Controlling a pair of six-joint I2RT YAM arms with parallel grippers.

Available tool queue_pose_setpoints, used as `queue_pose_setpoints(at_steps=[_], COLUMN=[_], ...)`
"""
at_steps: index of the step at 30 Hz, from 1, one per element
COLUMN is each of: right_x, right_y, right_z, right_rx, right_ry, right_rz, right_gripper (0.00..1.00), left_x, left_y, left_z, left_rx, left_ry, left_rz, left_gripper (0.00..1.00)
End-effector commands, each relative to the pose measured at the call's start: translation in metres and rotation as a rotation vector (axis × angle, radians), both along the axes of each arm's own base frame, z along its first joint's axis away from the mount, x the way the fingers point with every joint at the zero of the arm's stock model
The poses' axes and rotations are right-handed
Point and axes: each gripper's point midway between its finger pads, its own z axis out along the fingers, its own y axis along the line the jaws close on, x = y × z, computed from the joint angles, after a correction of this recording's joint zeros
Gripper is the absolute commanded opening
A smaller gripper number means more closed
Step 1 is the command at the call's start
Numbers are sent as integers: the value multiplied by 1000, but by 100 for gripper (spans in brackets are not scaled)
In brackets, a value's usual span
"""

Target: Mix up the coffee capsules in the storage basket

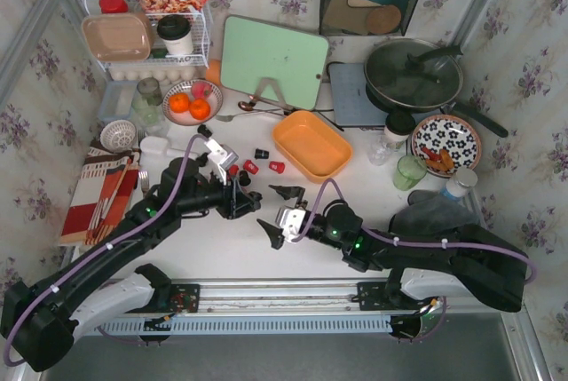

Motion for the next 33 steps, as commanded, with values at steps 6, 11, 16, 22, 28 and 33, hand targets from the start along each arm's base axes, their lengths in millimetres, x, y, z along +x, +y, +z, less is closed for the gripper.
queue_pose_setpoints(at_steps=[6, 11, 16, 22, 28, 33], right_x=[0, -1, 0, -1, 0, 17], right_y=[25, 32, 32, 32, 32, 19], right_z=[23, 15, 14, 13, -1, -16], right_rx=[35, 23, 22, 18, -30, -67], right_ry=[-100, -96, -94, -90, -70, -36], right_rz=[5, 6, -1, 4, -1, -119], right_gripper=[93, 85, 66, 49, 30, 26], left_x=[-6, -7, -7, -8, -3, 8], left_y=[-6, -6, -6, -5, 1, 17], left_z=[13, 12, 9, 4, 6, 3], left_rx=[-74, -82, -75, -74, -59, -23], left_ry=[-7, -1, 7, 16, 13, -2], left_rz=[-23, -22, -19, -16, 37, 163], left_gripper=[0, 0, 0, 0, 40, 56])
